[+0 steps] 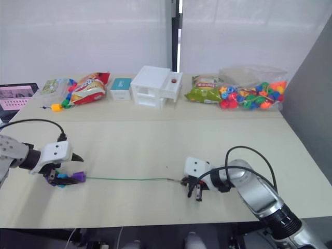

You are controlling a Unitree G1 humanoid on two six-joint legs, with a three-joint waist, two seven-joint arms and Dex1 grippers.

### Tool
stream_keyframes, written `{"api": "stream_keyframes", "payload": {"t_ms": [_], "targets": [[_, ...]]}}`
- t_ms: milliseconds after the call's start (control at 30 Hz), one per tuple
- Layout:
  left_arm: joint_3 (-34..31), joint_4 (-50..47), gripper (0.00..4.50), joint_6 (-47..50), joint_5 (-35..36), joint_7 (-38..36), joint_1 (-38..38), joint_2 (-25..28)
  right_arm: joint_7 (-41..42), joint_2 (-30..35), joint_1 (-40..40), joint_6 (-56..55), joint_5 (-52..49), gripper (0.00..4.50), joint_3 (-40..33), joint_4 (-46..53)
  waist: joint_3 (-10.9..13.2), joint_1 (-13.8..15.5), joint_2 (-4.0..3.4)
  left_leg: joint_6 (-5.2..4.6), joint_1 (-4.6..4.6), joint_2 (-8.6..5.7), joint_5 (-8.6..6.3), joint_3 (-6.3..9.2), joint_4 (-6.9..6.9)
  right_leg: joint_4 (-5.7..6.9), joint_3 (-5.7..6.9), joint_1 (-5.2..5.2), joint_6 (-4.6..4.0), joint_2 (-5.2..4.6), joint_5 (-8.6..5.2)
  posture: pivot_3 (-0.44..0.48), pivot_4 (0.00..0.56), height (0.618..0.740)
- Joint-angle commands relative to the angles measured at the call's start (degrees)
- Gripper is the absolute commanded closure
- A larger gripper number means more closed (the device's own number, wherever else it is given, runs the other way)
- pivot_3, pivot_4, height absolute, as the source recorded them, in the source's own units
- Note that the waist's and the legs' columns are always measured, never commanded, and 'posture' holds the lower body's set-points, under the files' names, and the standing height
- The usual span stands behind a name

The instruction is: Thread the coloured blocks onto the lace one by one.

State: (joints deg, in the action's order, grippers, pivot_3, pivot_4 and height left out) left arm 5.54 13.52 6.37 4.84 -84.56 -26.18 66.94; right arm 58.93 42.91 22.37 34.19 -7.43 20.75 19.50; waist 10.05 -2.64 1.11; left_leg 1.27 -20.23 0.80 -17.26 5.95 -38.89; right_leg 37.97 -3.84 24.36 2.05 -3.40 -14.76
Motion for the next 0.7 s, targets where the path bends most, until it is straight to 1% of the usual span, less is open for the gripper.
{"api": "stream_keyframes", "payload": {"t_ms": [33, 100, 167, 267, 333, 400, 533, 700], "targets": [[2.15, -3.73, 0.51, 1.42, -3.06, -4.44, -1.35, 4.49, -1.21, -1.15, 1.51, 2.29, -0.60, 4.50, -0.76, 3.10, 0.01, -0.42, -0.01, 0.00, 0.01, 0.00, 0.00, 0.00, 0.02, -0.03, 0.00, 0.01, 0.00, 0.01, 0.00, 0.000, 0.150, 0.740], [3.50, -4.51, 0.51, 2.54, -5.39, -4.35, -3.45, 5.19, -1.88, -1.85, 1.79, 3.29, -0.51, 4.50, -0.59, 3.55, 0.01, -0.56, -0.01, -0.01, 0.02, 0.01, 0.00, 0.00, 0.05, 0.00, -0.01, 0.03, 0.00, 0.03, 0.00, 0.000, 0.150, 0.740], [5.86, -6.32, 0.51, 4.10, -7.14, -6.16, -5.16, 7.06, -2.54, -2.41, 1.91, 3.90, -0.38, 4.50, -0.44, 3.75, 0.04, -0.52, 0.05, 0.00, 0.00, 0.01, 0.00, 0.01, 0.03, 0.00, 0.00, 0.02, 0.00, 0.03, 0.00, 0.000, 0.150, 0.740], [11.51, -9.81, 0.51, 13.38, -8.74, -7.94, -9.62, 8.14, -3.49, -2.96, 1.53, 4.27, -0.06, 4.50, -0.10, 4.02, 0.08, -0.40, 0.11, 0.00, -0.04, -0.01, 0.00, 0.01, 0.01, -0.01, 0.00, 0.02, 0.00, 0.02, 0.00, 0.000, 0.150, 0.740], [14.20, -10.21, 0.51, 14.88, -10.23, -7.94, -11.03, 8.48, -3.95, -3.21, 1.43, 4.54, -0.03, 4.50, 0.10, 4.27, 0.08, -0.16, 0.11, 0.00, -0.05, -0.01, 0.00, 0.01, 0.00, -0.02, 0.00, 0.01, 0.01, 0.02, -0.01, 0.000, 0.150, 0.740], [15.69, -9.81, 0.51, 15.37, -13.06, -7.94, -11.34, 7.80, -4.56, -3.55, 1.33, 4.98, -0.13, 4.50, 0.20, 4.66, 0.08, -0.13, 0.11, 0.00, -0.04, -0.01, 0.00, 0.00, 0.01, 0.00, 0.00, 0.01, 0.02, 0.01, -0.01, 0.000, 0.150, 0.740], [17.48, -11.55, 0.51, 19.54, -14.65, -7.54, -10.37, 4.65, -5.86, -4.12, 0.64, 6.15, -0.31, 4.50, 0.70, 5.95, 0.08, -0.13, 0.12, -0.01, -0.03, 0.01, 0.00, 0.01, 0.02, 0.00, 0.00, 0.03, 0.01, 0.04, -0.01, 0.000, 0.150, 0.740], [18.36, -12.44, 0.51, 21.62, -16.72, -5.38, -8.42, 1.01, -6.30, -3.67, 0.25, 7.43, -0.56, 4.50, 0.64, 7.15, 0.09, 0.00, 0.14, 0.00, -0.05, 0.00, 0.00, 0.01, -0.01, 0.01, 0.00, 0.03, 0.01, 0.02, -0.01, 0.000, 0.150, 0.740]]}}
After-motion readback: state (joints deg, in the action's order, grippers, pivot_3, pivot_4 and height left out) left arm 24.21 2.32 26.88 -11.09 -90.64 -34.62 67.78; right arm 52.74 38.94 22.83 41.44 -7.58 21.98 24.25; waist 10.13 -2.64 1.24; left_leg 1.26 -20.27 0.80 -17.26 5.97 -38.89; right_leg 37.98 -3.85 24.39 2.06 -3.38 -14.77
